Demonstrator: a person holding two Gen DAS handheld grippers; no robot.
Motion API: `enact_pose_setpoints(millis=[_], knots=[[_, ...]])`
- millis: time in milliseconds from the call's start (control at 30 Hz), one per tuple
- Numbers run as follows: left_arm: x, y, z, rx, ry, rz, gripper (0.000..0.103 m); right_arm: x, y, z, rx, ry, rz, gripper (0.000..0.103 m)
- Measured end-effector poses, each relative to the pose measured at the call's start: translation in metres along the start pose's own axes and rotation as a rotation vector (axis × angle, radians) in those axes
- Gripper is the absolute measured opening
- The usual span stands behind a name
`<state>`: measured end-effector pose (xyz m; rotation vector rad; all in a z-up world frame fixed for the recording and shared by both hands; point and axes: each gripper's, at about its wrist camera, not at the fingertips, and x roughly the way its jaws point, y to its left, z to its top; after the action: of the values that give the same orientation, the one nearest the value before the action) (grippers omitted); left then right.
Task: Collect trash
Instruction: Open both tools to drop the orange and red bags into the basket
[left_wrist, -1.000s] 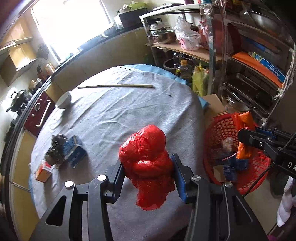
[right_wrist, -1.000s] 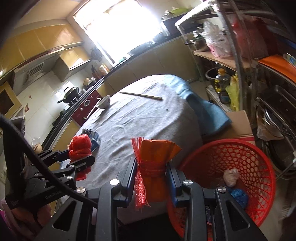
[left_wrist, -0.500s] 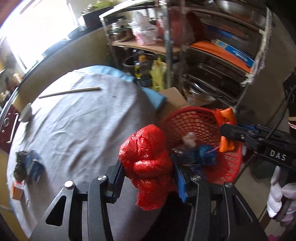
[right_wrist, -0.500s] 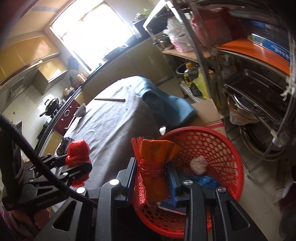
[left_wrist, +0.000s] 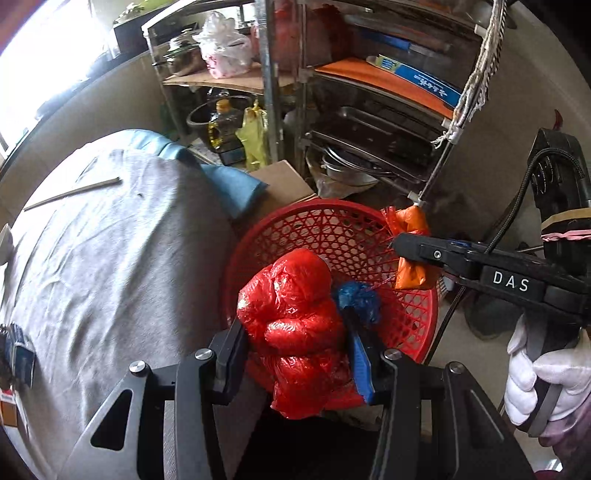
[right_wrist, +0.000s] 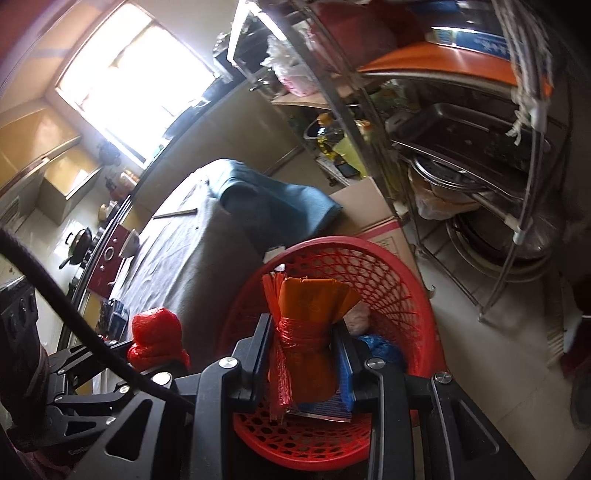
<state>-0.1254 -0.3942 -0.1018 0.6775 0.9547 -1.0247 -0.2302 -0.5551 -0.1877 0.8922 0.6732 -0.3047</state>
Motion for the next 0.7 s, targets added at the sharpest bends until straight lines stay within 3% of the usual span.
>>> enact_pose_setpoints(millis=[267,333,367,500,633,700], knots=[[0.020,-0.005,0.013,0.023,0.016,-0.005,0.052,0.002,-0.018,0.004,0.071,0.007,-0.013,0.033],[0.021,-0.003,0.015,0.023,0.020,-0.014,0.059,0.004,-0.021,0.003,0.094,0.023,-0.010,0.038],[0.020,-0.002,0.015,0.019,0.021,-0.016,0.067,0.005,-0.022,0.003,0.105,0.030,-0.008,0.038],[0.013,0.002,0.012,0.024,0.004,-0.001,0.068,0.006,-0.018,0.005,0.110,0.027,0.011,0.039],[-0.001,0.009,0.004,0.033,-0.017,0.027,0.068,0.005,-0.011,0.010,0.099,0.012,0.012,0.056],[-0.012,0.016,-0.003,0.031,-0.033,0.047,0.068,0.002,-0.005,0.011,0.087,-0.005,0.015,0.056]])
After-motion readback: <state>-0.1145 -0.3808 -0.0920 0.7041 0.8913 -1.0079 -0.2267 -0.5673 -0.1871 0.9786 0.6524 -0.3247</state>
